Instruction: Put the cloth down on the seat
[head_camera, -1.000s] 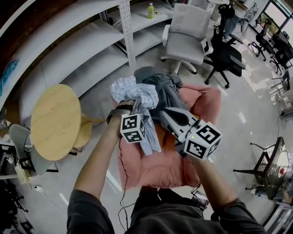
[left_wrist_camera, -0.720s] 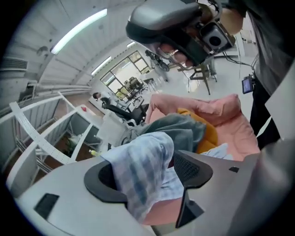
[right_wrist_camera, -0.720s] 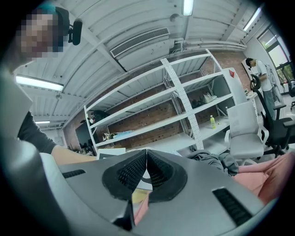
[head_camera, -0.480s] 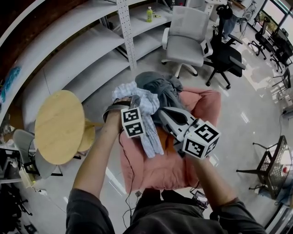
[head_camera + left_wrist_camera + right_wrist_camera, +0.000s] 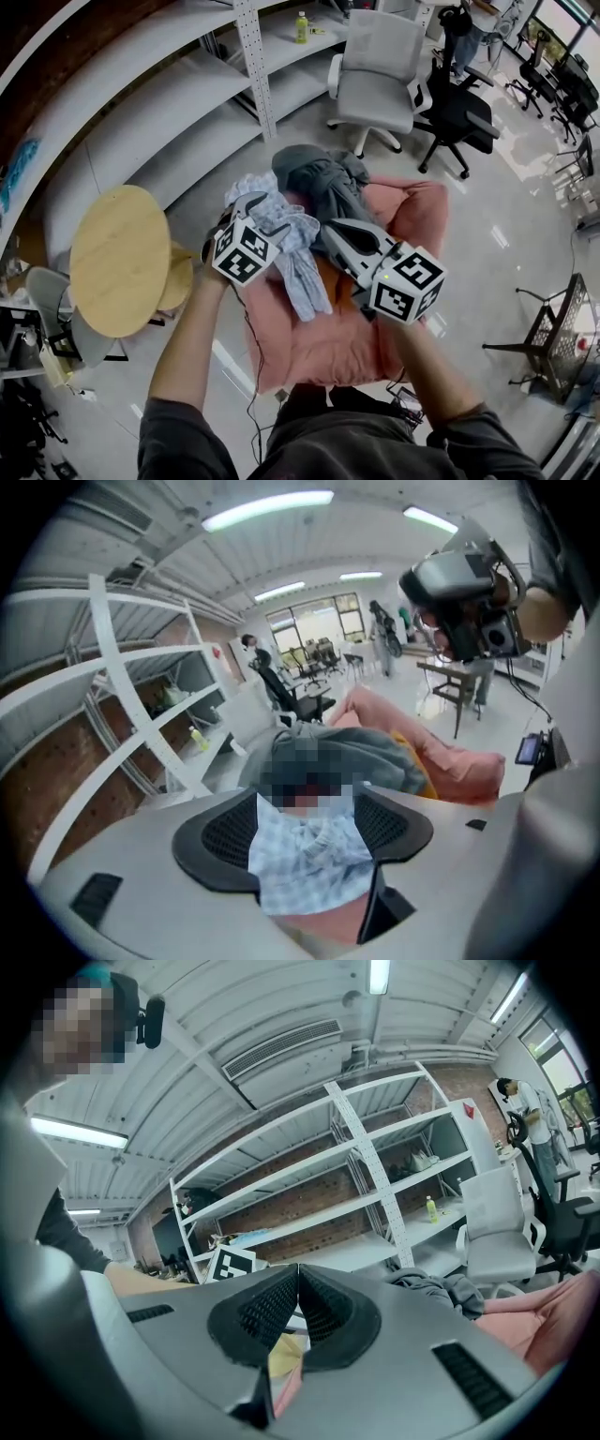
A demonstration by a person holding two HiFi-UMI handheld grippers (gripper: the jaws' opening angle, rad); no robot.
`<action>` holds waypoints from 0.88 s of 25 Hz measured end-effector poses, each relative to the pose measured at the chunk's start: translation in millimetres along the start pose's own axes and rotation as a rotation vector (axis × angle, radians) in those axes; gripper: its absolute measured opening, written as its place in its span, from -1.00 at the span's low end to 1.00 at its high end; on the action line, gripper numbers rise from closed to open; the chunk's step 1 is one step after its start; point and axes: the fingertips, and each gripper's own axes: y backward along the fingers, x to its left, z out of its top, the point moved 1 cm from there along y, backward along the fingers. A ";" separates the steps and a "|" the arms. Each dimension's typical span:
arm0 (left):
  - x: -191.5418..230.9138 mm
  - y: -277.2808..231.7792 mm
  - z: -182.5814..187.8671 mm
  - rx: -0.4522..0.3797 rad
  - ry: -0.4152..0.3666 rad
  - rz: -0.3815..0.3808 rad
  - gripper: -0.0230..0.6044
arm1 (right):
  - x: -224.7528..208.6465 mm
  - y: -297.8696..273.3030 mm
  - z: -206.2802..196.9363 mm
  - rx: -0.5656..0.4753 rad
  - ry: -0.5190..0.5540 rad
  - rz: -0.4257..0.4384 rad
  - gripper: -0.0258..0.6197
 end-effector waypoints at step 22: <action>-63.2 128.5 74.1 -0.416 0.477 0.235 -0.90 | 24.9 63.7 17.2 -0.012 0.061 0.035 -0.87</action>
